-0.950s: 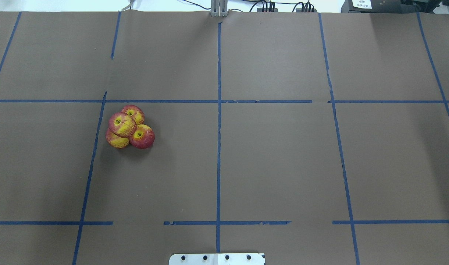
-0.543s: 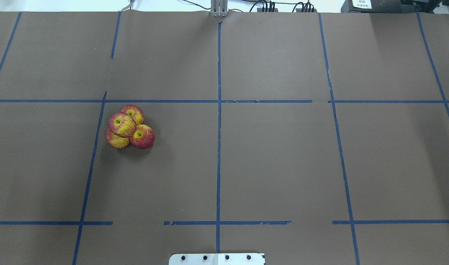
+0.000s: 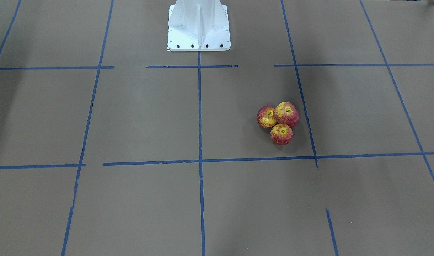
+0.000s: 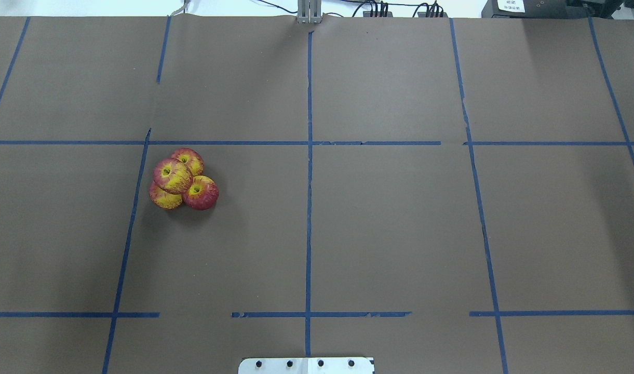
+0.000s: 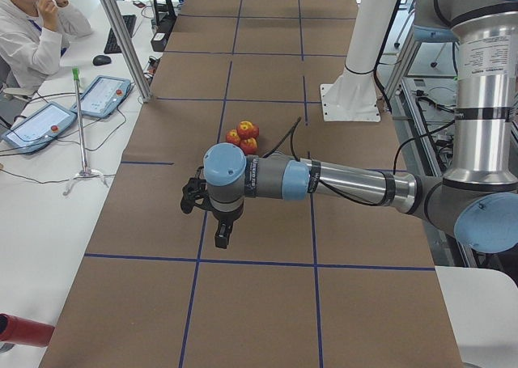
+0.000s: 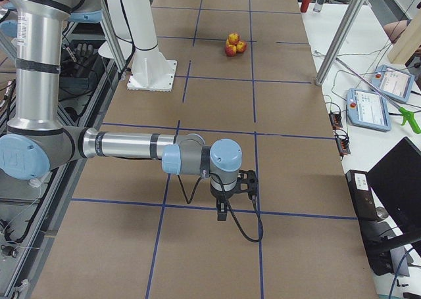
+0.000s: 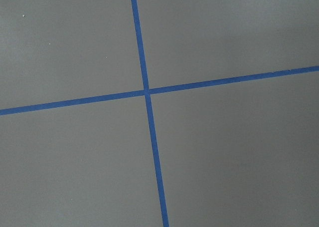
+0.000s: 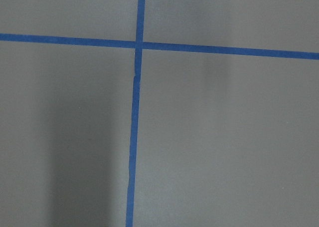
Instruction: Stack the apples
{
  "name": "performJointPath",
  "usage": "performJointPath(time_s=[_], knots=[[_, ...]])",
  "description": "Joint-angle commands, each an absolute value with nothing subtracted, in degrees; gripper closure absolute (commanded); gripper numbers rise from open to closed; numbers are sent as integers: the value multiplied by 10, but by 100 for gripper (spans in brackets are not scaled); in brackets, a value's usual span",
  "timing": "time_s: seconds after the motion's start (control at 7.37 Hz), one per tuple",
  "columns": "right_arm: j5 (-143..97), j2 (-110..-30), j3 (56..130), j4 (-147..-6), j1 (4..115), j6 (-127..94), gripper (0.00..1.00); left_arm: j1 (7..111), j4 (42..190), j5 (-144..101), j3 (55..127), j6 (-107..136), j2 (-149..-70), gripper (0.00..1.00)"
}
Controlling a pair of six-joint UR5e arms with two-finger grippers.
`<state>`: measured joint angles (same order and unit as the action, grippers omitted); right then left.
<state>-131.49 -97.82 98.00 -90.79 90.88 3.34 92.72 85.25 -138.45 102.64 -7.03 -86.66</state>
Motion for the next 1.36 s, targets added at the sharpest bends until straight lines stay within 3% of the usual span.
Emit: performJointPath(time_s=[0.0,1.22], knots=[[-1315,-978,980,-908,909,33,0,927,852,-1385,1027,-70,-867,0],[-1315,-978,980,-908,909,33,0,926,846,-1386,1011,-69,-864,0]])
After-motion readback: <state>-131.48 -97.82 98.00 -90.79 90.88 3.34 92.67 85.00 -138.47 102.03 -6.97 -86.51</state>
